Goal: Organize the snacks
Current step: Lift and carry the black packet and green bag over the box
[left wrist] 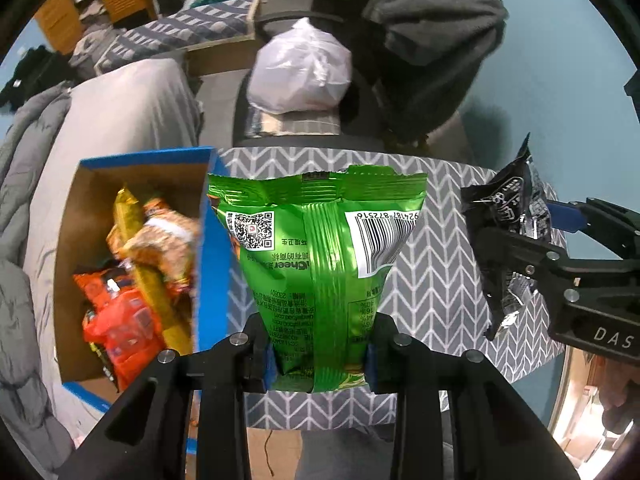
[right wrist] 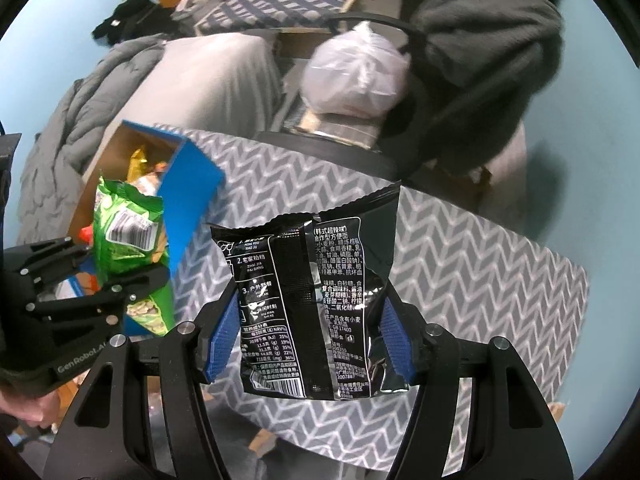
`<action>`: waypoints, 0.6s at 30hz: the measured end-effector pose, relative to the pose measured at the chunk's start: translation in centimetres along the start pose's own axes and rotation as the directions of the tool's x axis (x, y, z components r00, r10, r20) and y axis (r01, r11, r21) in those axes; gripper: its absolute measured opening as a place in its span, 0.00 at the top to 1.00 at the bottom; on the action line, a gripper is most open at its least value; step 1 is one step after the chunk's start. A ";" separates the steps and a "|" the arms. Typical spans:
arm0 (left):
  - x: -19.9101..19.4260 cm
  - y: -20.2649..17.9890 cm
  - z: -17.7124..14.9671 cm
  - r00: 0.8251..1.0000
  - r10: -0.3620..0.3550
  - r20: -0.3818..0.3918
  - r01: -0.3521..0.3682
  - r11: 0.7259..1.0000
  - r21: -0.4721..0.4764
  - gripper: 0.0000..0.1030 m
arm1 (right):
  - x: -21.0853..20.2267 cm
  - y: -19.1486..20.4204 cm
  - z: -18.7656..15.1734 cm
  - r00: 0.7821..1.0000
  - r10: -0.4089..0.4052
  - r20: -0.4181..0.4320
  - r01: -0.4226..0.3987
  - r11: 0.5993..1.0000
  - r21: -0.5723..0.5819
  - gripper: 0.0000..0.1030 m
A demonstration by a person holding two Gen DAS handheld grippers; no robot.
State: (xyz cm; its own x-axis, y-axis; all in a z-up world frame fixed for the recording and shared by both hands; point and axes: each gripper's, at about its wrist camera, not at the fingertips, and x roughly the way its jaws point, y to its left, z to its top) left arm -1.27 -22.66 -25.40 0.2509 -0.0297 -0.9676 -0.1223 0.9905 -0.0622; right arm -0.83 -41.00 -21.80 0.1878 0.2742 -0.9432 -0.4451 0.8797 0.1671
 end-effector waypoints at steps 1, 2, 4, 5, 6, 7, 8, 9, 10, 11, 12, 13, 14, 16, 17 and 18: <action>-0.1 0.6 -0.1 1.000 0.002 0.002 -0.002 1.000 -0.010 0.68 | 0.2 0.8 0.5 1.000 0.010 0.002 -0.009 1.000 -0.013 0.38; -0.2 1.2 -0.2 1.000 0.005 0.004 -0.004 1.000 -0.019 0.68 | 0.4 1.5 0.9 1.000 0.016 0.003 -0.016 1.000 -0.022 0.38; -0.5 2.7 -0.5 1.000 0.012 0.008 -0.012 0.999 -0.042 0.68 | 1.0 3.2 1.9 1.000 0.027 0.002 -0.026 0.999 -0.044 0.38; -0.6 3.3 -0.6 1.000 0.015 0.009 -0.015 0.999 -0.051 0.68 | 1.1 3.6 2.2 1.000 0.030 0.002 -0.030 0.998 -0.050 0.38; -0.6 4.0 -0.8 1.000 0.018 0.009 -0.018 0.998 -0.064 0.68 | 1.3 4.2 2.6 0.999 0.038 0.001 -0.038 0.998 -0.057 0.38; -0.7 4.9 -1.0 1.000 0.023 0.009 -0.022 0.997 -0.079 0.68 | 1.5 5.0 3.0 0.999 0.046 0.000 -0.046 0.997 -0.066 0.38; -0.8 5.5 -1.2 1.000 0.026 0.009 -0.025 0.996 -0.089 0.68 | 1.8 5.6 3.4 0.999 0.052 -0.001 -0.052 0.996 -0.074 0.38; -1.0 6.5 -1.4 1.000 0.029 0.009 -0.028 0.994 -0.106 0.68 | 2.2 6.5 4.0 0.998 0.056 -0.003 -0.056 0.995 -0.088 0.38; -1.0 7.1 -1.5 0.999 0.032 0.009 -0.030 0.993 -0.118 0.68 | 2.4 7.1 4.3 0.998 0.060 -0.004 -0.060 0.993 -0.098 0.38; -1.1 8.0 -1.6 0.999 0.036 0.010 -0.034 0.991 -0.131 0.68 | 2.7 7.8 4.7 0.998 0.065 -0.006 -0.065 0.992 -0.107 0.38; -1.3 8.7 -1.7 0.999 0.038 0.012 -0.036 0.989 -0.141 0.68 | 3.0 8.7 5.2 0.997 0.071 -0.008 -0.072 0.990 -0.120 0.38; -1.5 9.4 -1.9 0.999 0.040 0.013 -0.038 0.988 -0.149 0.68 | 3.2 9.4 5.6 0.997 0.075 -0.010 -0.076 0.989 -0.129 0.38; -1.5 10.0 -2.0 0.999 0.042 0.014 -0.039 0.987 -0.157 0.68 | 3.4 10.1 5.9 0.997 0.078 -0.011 -0.079 0.987 -0.138 0.38; -1.6 11.6 -2.0 0.999 0.050 0.016 -0.046 0.983 -0.177 0.68 | 3.9 11.6 6.8 0.996 0.090 -0.014 -0.091 0.983 -0.159 0.38; -1.7 12.5 -2.0 0.998 0.058 0.019 -0.053 0.981 -0.185 0.68 | 4.1 12.3 7.2 0.995 0.095 -0.015 -0.096 0.981 -0.166 0.38; -1.8 13.1 -1.8 0.998 0.064 0.022 -0.059 0.980 -0.190 0.68 | 4.3 12.9 7.5 0.995 0.099 -0.016 -0.100 0.980 -0.175 0.38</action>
State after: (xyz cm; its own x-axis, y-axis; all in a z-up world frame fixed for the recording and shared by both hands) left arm -5.07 -9.89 -24.95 0.2636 0.0371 -0.9639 -0.3168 0.9472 -0.0502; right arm 0.79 -25.52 -21.52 0.1292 0.3538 -0.9264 -0.6077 0.7665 0.2080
